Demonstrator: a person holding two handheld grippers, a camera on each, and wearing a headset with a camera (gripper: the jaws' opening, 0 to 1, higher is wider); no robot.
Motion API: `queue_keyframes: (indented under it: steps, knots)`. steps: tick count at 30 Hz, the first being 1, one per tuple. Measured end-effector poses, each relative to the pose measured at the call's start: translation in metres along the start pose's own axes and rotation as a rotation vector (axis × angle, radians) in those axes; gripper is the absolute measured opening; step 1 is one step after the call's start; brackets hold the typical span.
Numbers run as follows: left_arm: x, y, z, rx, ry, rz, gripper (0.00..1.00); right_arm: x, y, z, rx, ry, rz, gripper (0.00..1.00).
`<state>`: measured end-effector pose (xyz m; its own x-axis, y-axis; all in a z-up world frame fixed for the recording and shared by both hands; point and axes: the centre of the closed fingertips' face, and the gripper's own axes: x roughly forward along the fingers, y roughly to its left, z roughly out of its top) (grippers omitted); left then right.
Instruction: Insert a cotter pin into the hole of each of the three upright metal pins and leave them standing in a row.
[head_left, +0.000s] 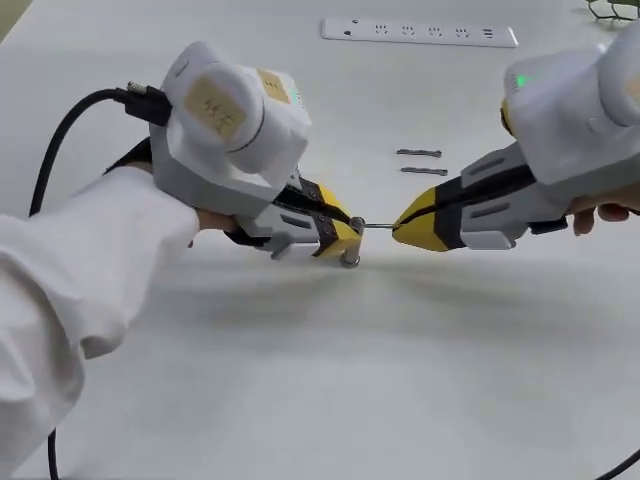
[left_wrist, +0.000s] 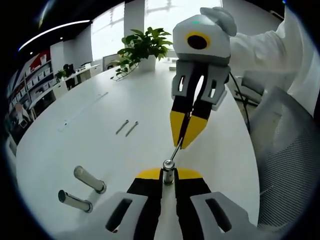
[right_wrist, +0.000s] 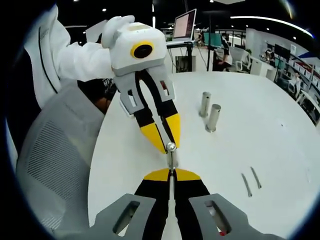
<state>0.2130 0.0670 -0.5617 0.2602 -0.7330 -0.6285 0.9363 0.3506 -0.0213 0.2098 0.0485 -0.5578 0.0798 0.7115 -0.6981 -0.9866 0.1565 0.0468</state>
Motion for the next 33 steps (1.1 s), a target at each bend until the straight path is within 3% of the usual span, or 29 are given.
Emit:
queue_keyframes:
  steps: [10,33]
  knots:
    - [-0.001,0.001,-0.001,-0.033,0.008,0.021,0.06,0.010,0.001,0.000,-0.003,0.005,0.000,0.00]
    - [-0.006,0.003,-0.003,-0.015,0.025,0.028,0.04,0.025,0.002,0.009,-0.171,0.072,0.060,0.00]
